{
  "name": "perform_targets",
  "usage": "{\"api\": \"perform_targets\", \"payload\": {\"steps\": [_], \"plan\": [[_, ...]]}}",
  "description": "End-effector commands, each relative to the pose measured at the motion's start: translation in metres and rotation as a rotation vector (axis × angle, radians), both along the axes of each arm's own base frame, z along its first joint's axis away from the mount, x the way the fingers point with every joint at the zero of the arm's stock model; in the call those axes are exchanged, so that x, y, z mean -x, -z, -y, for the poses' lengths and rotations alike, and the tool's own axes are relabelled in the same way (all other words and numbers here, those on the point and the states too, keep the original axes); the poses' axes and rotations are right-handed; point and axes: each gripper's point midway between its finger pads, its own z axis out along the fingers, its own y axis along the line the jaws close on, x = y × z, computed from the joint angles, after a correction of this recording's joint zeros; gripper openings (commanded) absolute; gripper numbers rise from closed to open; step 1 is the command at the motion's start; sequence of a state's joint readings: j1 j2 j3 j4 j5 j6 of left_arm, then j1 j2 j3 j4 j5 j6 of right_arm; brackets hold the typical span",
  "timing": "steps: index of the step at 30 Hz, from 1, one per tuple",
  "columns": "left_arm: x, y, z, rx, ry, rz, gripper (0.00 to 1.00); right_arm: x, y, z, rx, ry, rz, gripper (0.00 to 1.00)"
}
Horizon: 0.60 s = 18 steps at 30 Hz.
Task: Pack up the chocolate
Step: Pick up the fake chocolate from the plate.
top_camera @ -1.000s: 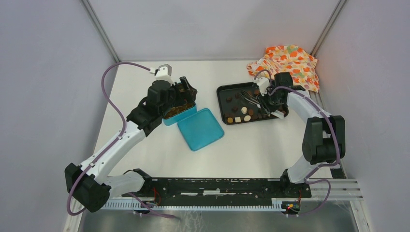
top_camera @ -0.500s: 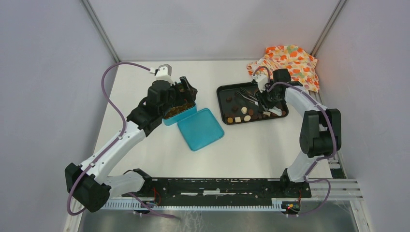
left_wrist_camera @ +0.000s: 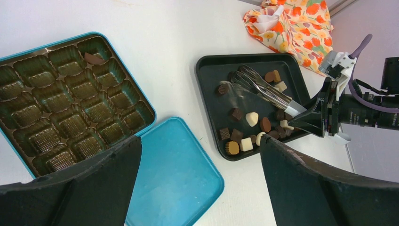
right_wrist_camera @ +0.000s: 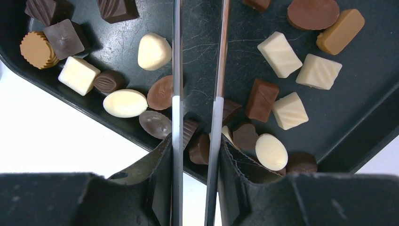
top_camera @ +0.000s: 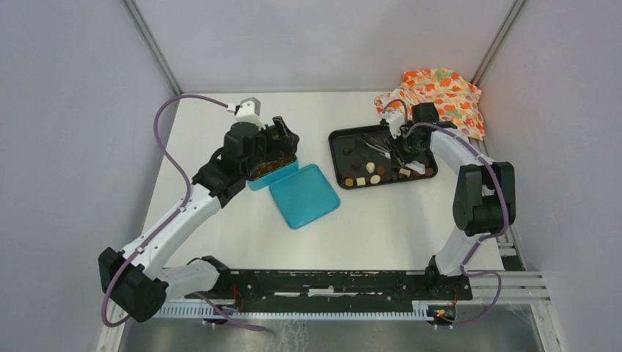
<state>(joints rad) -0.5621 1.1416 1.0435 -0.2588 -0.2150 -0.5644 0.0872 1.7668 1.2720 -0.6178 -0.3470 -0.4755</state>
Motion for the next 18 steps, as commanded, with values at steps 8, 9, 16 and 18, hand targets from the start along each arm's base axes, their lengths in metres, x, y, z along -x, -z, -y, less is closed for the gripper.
{"api": "perform_targets", "payload": {"steps": [8,9,16,18], "plan": [[-0.001,-0.019,-0.004,0.062,-0.039,0.039,1.0,-0.016,-0.04,-0.013,-0.049,-0.042,0.109,0.09],[-0.001,-0.019,-0.005,0.057,-0.042,0.038,1.0,-0.016,-0.045,-0.016,-0.065,-0.053,0.117,0.08],[0.0,-0.026,-0.019,0.011,-0.086,0.055,1.0,-0.018,-0.08,-0.049,-0.19,-0.158,0.183,0.07],[0.002,-0.03,-0.025,-0.001,-0.103,0.062,1.0,-0.02,-0.091,-0.064,-0.219,-0.201,0.208,0.08]]}}
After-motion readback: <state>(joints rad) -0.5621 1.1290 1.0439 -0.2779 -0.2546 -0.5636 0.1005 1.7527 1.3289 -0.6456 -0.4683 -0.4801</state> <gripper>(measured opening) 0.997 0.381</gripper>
